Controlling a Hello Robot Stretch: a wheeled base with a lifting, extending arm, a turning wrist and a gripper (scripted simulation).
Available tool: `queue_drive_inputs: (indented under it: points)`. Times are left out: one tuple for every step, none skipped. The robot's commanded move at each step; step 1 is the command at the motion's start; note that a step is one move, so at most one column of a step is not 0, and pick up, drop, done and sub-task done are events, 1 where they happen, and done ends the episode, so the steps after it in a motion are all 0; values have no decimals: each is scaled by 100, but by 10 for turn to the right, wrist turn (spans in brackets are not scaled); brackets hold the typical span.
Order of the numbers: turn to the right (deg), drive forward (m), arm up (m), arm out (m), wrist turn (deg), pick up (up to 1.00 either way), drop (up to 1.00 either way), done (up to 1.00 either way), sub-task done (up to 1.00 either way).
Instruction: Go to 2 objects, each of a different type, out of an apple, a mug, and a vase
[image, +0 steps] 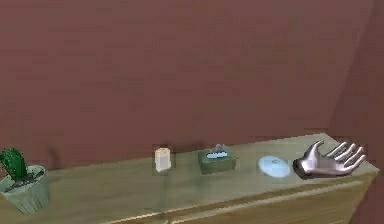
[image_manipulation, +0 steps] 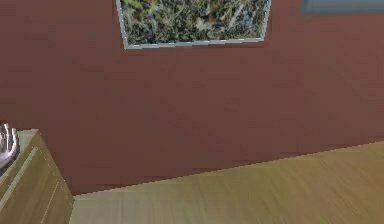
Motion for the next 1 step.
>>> queue_drive_inputs:
  points:
    - [270, 0, 0, 0, 0, 0, 0, 0, 0]
